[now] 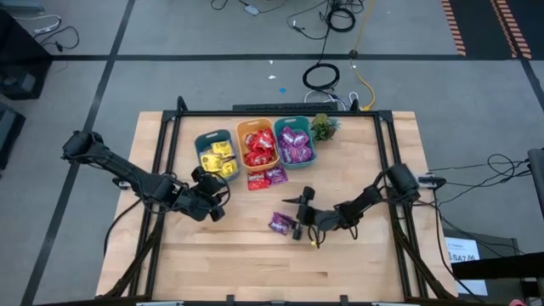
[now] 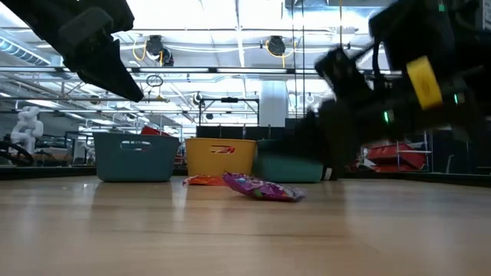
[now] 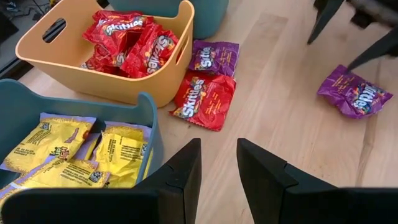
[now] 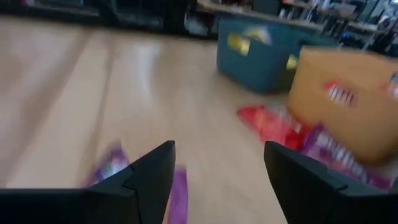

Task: Sort candy
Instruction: Put the purple candy into the green bin

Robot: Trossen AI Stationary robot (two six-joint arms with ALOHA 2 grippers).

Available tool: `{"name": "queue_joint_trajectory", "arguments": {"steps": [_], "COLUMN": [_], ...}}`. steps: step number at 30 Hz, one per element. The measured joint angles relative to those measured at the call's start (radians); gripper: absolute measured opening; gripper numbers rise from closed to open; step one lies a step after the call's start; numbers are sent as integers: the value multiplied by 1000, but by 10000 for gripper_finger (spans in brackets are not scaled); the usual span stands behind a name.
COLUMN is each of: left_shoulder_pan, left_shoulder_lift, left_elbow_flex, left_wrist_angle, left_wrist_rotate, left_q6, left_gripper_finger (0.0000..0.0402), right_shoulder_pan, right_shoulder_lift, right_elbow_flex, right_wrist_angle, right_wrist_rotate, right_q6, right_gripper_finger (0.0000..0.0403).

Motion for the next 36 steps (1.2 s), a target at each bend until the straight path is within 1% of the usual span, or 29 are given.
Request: {"name": "queue_joint_trajectory", "arguments": {"steps": [4,8,12,15,18,20,22,24,26,27,28,31,36], "left_shoulder_pan": [0,0,0,0,0,0,0,0,0,0,0,0,0], "left_shoulder_lift": [0,0,0,0,0,0,0,0,0,0,0,0,0], "left_elbow_flex": [0,0,0,0,0,0,0,0,0,0,0,0,0], "left_wrist_angle": [0,0,2,6,10,11,11,10,9,9,8,8,8], "left_wrist_rotate": [0,0,0,0,0,0,0,0,1,12,29,86,127], "left_q6": [0,-1,-1,-1,-2,-2,-1,-1,-1,-1,-1,-1,-1], "left_gripper_finger": [114,114,114,114,114,114,114,114,114,114,114,114,114], "right_shoulder_pan": [0,0,1,0,-3,-8,-11,-15,-20,-21,-22,-22,-24], "right_shoulder_lift": [-32,-20,57,140,194,200,188,167,135,118,97,23,-161], "right_elbow_flex": [1,3,18,65,115,136,144,143,139,139,138,135,138], "right_wrist_angle": [3,5,-35,-5,-5,-16,-26,-46,-92,-117,-140,-222,-341], "right_wrist_rotate": [-16,-146,-158,-163,-201,-241,-267,-281,-300,-301,-297,-288,-208], "right_q6": [18,96,175,224,208,153,124,118,111,106,94,68,-15], "right_gripper_finger": [237,237,237,238,232,212,175,121,55,29,16,12,2]}}
